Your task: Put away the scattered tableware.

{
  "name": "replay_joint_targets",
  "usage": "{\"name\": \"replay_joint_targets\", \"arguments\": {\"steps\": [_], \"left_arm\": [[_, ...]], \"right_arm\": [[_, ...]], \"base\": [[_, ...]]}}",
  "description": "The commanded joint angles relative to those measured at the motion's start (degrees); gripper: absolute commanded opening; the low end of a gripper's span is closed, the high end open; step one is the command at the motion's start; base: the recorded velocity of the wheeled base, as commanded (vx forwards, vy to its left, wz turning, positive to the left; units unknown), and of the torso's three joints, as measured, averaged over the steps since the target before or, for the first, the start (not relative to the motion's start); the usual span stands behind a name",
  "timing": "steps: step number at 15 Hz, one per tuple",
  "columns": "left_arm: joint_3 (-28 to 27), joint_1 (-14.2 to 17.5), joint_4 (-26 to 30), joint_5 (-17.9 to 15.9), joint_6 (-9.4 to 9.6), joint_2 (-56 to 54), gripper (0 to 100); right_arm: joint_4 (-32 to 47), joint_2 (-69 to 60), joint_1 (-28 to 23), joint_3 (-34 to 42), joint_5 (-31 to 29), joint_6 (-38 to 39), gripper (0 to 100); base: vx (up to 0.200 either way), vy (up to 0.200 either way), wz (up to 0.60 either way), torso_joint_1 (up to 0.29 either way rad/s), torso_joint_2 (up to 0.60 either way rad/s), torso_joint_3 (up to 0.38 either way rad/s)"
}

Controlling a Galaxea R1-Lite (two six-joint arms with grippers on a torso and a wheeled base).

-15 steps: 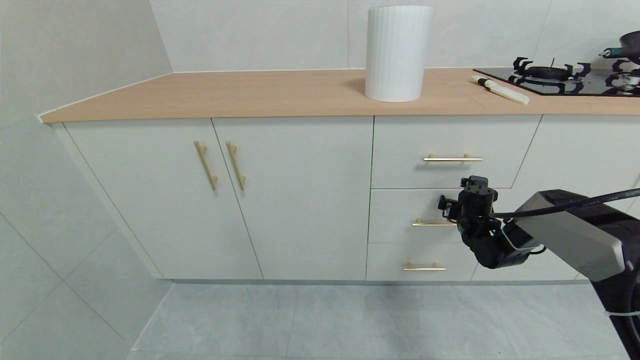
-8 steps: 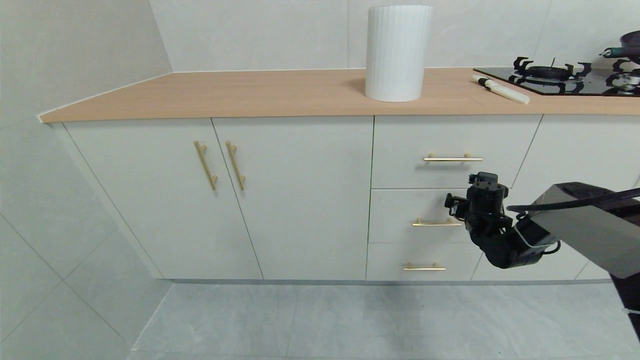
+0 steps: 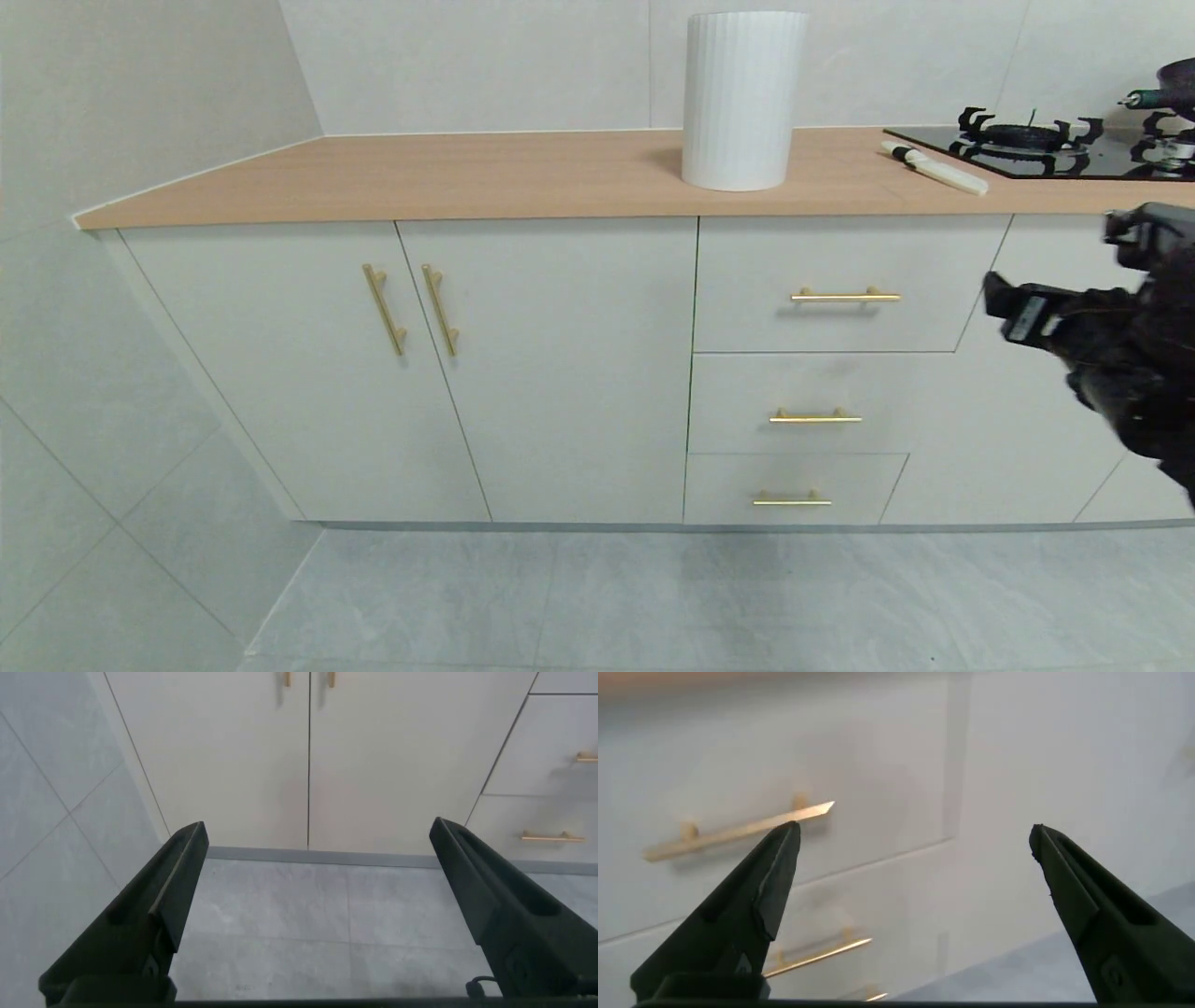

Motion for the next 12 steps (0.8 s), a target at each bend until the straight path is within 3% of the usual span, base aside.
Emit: {"name": "replay_joint_targets", "arguments": {"steps": [1,3,9,11,12], "left_arm": [[0.0,0.0,0.0,0.0,-0.01,0.0,100],[0.0,0.0,0.0,0.0,-0.01,0.0,100],[0.0,0.0,0.0,0.0,-0.01,0.0,100],[0.0,0.0,0.0,0.0,-0.01,0.0,100],[0.0,0.0,0.0,0.0,-0.01,0.0,100]], "right_arm": [[1.2,-30.4,-3.5,17.4,0.3,-7.5,100],[8.5,-45.6,-3.7,22.1,0.5,-11.4,100],[52.3,-83.9,-3.8,21.2,0.4,-14.2,100],[57.9,-89.1,-3.9,20.9,-0.1,-14.2,100],[58.6,-90.9,-7.2,21.1,0.2,-14.2,100]], "base": [[0.000,0.000,0.00,0.000,0.00,0.000],[0.000,0.000,0.00,0.000,0.00,0.000],[0.000,0.000,0.00,0.000,0.00,0.000],[0.000,0.000,0.00,0.000,0.00,0.000],[0.000,0.000,0.00,0.000,0.00,0.000]]}}
